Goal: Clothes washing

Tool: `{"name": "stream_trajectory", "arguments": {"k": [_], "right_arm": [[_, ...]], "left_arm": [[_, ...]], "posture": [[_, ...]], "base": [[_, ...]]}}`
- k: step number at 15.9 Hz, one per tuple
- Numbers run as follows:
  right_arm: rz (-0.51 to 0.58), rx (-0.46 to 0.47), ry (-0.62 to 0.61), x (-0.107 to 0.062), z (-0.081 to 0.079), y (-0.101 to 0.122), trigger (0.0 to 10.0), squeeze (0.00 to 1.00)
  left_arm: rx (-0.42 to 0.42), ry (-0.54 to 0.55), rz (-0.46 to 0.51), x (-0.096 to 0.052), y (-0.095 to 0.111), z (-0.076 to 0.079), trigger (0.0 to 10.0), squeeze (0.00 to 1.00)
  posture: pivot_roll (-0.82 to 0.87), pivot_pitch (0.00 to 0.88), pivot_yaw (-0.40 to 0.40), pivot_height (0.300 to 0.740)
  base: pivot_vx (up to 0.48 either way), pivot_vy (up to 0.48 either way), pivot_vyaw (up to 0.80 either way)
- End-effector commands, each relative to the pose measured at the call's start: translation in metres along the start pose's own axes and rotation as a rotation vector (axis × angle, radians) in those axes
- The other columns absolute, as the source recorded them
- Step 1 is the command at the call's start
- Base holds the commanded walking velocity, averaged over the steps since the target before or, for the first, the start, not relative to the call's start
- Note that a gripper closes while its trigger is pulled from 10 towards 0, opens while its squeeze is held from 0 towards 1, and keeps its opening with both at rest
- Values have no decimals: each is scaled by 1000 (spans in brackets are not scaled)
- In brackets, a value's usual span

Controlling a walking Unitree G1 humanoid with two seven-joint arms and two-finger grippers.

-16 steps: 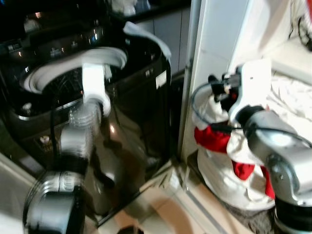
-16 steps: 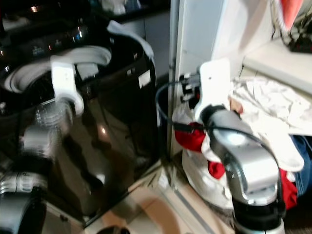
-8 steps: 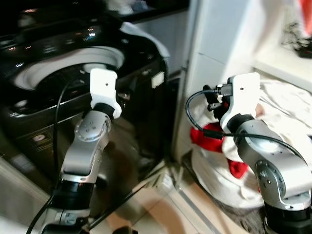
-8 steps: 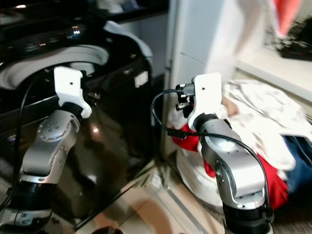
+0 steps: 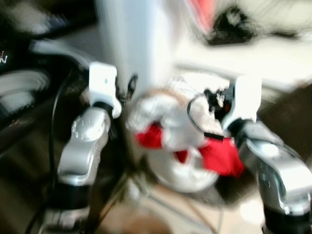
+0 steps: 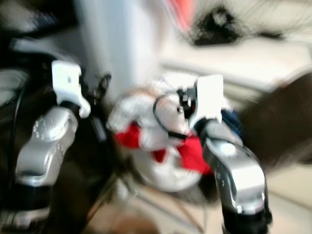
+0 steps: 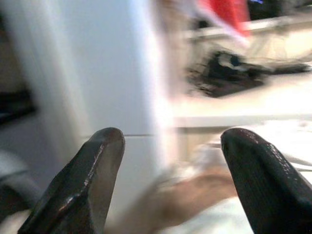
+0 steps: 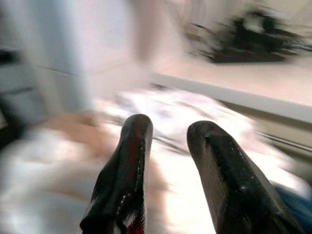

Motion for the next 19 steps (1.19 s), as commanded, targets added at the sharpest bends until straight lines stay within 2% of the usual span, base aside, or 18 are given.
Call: {"name": "stream_trajectory", "arguments": {"k": [1,3,6,9,15,19], "right_arm": [[14,2,3,1,-1,5,10000,0],[19,-23,26,0,-4,6,10000,0],[21,-25,90,-1,-12,6,10000,0],[22,-78,138,-3,-17,4,10000,0],[32,-99,121,-3,-12,6,10000,0],[39,-86,111,-2,-11,7,10000,0]], "left_arm": [[6,3,-2,-1,2,-3,10000,0],[-14,32,7,-2,3,-7,10000,0],[29,34,4,-5,3,-12,10000,0],[32,36,-5,-8,1,-14,10000,0],[42,24,-18,-7,-2,-10,10000,0],[39,25,-18,-7,-2,-10,10000,0]], "posture": [[-1,0,45,740],[-1,0,41,740],[4,0,34,740],[8,0,30,740],[3,0,35,740],[4,0,35,740]], "base": [[281,0,-781],[139,0,0],[0,0,0],[0,0,0],[0,279,766],[0,319,0]]}}
Point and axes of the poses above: a point about 5 cm out from each wrist's last joint towards the gripper, its own x axis pointing out of the wrist towards the gripper, its own y axis along the axis of the wrist's last joint, z = x × y, the point moved 6 cm from there along x, pointing out of the wrist towards the gripper, and after that the axes turned 11 degrees about -x, right-handed, at the moved point
